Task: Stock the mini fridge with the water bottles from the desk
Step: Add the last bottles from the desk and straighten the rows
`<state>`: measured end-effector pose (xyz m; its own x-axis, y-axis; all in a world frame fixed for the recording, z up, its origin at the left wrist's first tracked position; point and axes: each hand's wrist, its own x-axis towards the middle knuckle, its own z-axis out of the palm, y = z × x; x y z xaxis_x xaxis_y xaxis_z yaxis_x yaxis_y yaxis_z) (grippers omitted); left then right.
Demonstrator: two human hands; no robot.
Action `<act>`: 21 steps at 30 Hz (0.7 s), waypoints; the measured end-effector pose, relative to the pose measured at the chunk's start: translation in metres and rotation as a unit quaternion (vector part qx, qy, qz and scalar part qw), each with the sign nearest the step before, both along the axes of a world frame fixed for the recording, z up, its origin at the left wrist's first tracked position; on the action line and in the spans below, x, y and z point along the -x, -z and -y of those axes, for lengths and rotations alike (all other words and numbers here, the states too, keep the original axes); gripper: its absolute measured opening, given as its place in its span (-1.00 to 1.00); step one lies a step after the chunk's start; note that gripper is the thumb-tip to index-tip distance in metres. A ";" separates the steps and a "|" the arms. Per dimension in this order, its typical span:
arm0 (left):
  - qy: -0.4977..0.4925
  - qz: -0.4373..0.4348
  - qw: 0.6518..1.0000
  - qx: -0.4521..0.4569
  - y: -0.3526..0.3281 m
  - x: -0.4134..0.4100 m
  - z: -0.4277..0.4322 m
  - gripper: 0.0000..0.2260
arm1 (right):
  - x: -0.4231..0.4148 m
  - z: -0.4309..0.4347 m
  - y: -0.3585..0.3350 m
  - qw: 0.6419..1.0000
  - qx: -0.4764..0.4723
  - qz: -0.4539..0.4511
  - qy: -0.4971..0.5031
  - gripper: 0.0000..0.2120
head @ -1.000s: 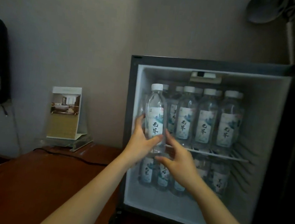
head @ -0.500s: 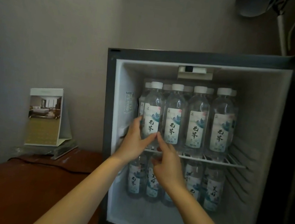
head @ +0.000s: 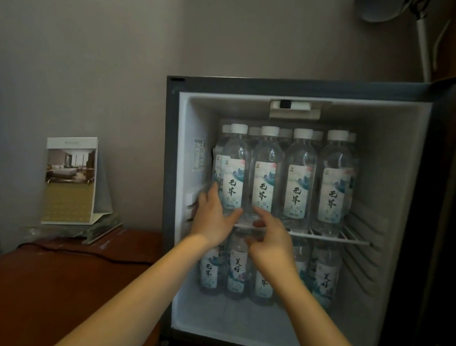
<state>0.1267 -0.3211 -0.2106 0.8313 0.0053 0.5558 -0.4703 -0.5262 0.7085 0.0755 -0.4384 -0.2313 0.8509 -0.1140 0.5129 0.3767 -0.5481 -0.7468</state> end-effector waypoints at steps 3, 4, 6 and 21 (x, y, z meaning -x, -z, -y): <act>-0.076 0.008 0.997 0.027 0.003 0.022 0.013 -0.37 | 0.026 0.021 -0.008 1.000 -0.014 0.016 0.013 -0.49; -0.072 0.017 0.997 0.036 0.005 0.030 0.017 -0.40 | 0.036 0.028 -0.011 0.999 -0.020 0.017 0.019 -0.52; -0.032 0.032 0.998 0.044 0.011 0.047 0.027 -0.44 | 0.057 0.040 -0.017 0.999 -0.022 0.026 0.033 -0.58; 0.192 0.110 0.957 0.189 0.033 0.204 0.144 -0.73 | 0.244 0.149 -0.004 0.954 -0.041 0.249 0.164 -0.73</act>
